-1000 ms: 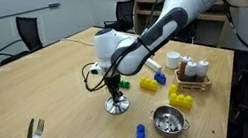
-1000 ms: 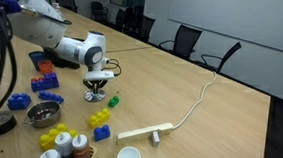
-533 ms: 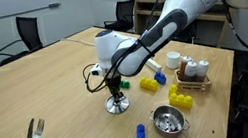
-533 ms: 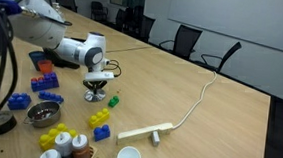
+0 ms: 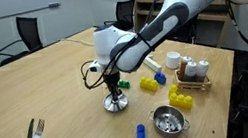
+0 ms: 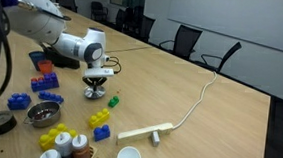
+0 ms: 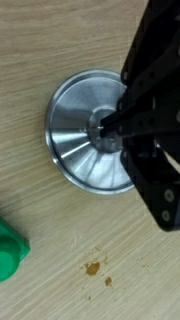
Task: Put the silver lid on top of the silver pot
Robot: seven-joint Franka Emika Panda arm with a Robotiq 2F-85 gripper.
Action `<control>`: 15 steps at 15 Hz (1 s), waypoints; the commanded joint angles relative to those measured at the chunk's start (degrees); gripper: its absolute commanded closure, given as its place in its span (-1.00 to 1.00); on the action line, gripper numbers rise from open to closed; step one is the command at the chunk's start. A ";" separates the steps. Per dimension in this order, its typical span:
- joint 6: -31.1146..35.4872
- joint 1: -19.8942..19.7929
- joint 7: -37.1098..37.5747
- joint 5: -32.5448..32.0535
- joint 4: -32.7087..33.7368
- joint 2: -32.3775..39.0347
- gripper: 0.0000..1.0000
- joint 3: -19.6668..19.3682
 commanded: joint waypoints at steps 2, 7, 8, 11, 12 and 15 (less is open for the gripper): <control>0.79 -2.24 3.31 1.71 -14.96 -11.15 0.98 1.76; 6.69 -1.62 13.62 3.46 -29.14 -21.86 0.98 2.60; 9.52 -1.35 17.37 4.45 -32.33 -23.64 0.98 2.61; 17.83 -0.22 27.17 6.90 -42.61 -29.02 0.98 2.09; 20.58 0.50 30.64 7.41 -46.11 -30.62 0.98 1.75; 29.23 3.73 42.49 8.19 -57.96 -36.36 0.98 0.31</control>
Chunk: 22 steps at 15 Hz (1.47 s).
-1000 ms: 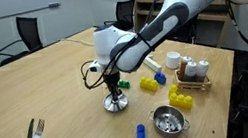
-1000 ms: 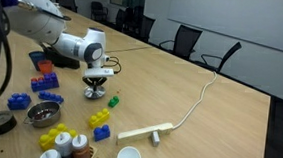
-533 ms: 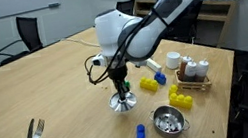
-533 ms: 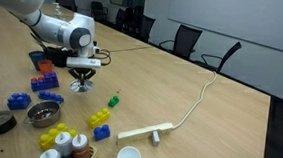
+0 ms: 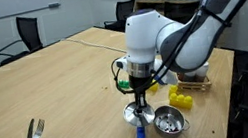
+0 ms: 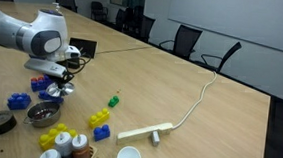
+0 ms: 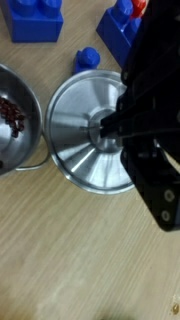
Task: Put the silver lid on top of the silver pot
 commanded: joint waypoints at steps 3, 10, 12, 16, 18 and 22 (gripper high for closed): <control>14.00 8.75 21.93 1.35 -23.42 -15.27 0.98 -5.62; 12.40 22.47 52.65 -15.69 -30.18 -23.84 0.98 -22.49; 11.78 22.12 54.90 -17.94 -28.39 -22.51 0.98 -24.31; 12.79 17.72 50.98 -13.73 -26.31 -18.79 0.98 -20.55; 13.43 16.67 49.24 -11.20 -25.33 -16.87 0.98 -18.44; 13.02 15.02 44.77 -6.48 -22.62 -13.32 0.98 -14.99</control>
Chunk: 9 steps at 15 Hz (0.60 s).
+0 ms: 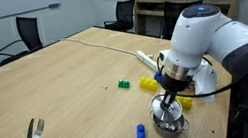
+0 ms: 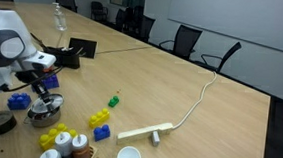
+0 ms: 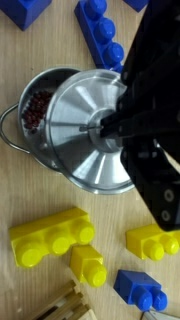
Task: Put the silver lid on top of the silver pot
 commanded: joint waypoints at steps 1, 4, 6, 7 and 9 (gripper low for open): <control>-0.36 -2.86 -5.46 3.93 2.65 2.68 0.98 3.23; -0.71 -4.13 -9.37 6.93 4.39 4.69 0.98 4.64; -1.42 -5.02 -11.75 9.03 5.07 5.50 0.98 5.68; -1.73 -5.28 -12.73 10.00 5.21 5.79 0.98 6.04; -2.62 -5.81 -14.27 12.12 5.20 5.86 0.98 7.10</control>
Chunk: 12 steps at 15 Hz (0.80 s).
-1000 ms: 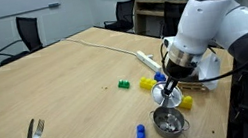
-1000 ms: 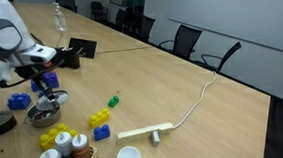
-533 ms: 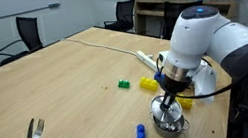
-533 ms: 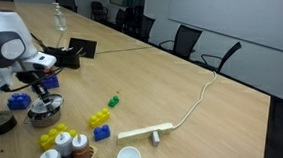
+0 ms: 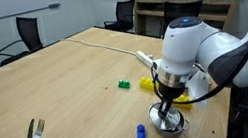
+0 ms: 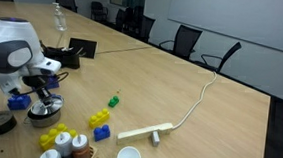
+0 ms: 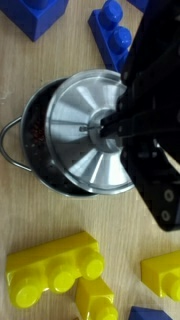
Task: Put the silver lid on top of the silver pot
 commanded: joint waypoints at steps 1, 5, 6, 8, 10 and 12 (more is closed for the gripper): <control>-2.89 -1.97 -3.86 4.02 0.60 -0.04 0.98 2.67; -4.87 -1.49 -3.61 5.79 -0.12 -0.57 0.98 3.04; -5.23 -0.96 -3.17 5.12 -0.05 -0.55 0.98 2.35; -5.00 -0.34 -2.55 4.07 0.32 -0.14 0.98 1.16; -5.27 0.06 -2.39 3.22 0.84 0.02 0.98 0.19; -5.43 0.14 -2.36 2.71 1.15 0.11 0.98 -0.38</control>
